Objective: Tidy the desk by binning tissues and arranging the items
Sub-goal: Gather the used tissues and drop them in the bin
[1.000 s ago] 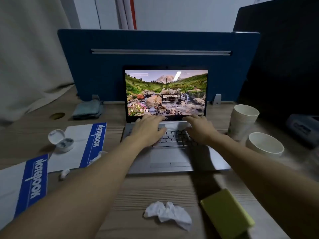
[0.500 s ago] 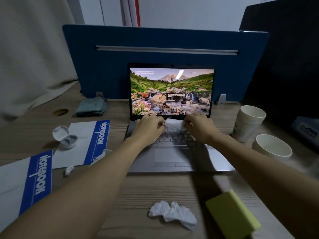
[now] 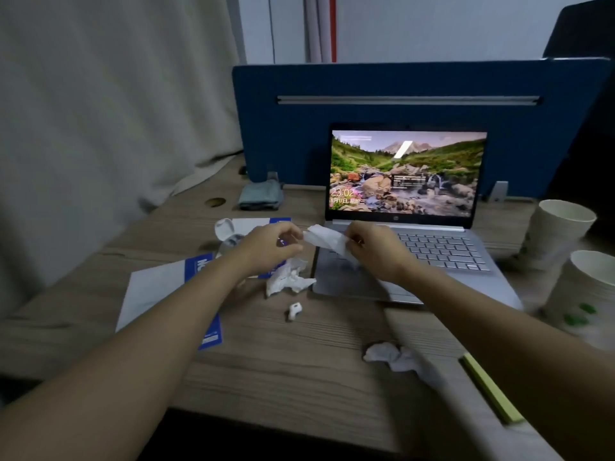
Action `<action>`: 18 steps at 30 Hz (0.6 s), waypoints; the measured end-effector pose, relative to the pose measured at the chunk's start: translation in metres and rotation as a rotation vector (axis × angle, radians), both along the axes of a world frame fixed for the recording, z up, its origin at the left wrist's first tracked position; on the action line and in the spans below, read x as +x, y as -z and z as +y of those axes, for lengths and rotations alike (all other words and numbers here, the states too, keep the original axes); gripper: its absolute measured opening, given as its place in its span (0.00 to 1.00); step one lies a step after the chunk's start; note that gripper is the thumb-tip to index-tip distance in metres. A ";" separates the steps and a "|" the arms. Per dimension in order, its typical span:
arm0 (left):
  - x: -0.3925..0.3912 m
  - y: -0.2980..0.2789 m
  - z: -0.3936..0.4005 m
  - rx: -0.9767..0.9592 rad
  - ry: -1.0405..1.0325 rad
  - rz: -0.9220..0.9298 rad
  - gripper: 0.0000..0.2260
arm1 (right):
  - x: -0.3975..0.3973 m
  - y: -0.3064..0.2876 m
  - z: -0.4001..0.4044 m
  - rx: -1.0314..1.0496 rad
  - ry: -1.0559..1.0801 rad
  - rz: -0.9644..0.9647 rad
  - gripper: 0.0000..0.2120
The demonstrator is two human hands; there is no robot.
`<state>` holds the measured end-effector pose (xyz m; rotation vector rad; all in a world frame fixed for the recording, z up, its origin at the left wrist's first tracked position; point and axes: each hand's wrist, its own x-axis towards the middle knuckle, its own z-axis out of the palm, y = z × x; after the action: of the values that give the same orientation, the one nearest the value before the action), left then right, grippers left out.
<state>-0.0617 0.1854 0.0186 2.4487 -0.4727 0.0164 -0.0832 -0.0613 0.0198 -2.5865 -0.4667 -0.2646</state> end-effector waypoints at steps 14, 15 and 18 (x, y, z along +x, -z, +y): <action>-0.030 0.029 0.016 0.242 0.098 -0.020 0.21 | -0.025 0.007 0.012 0.048 0.114 0.050 0.07; -0.030 0.031 0.015 0.216 0.094 -0.037 0.17 | -0.027 0.008 0.009 0.058 0.121 0.057 0.06; -0.031 0.034 0.013 0.085 0.079 -0.054 0.08 | -0.029 0.010 -0.002 0.086 0.150 0.068 0.06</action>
<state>-0.0931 0.1983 -0.0155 2.5156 -0.6045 0.0305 -0.1122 -0.0630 0.0098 -2.5399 -0.2325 -0.2411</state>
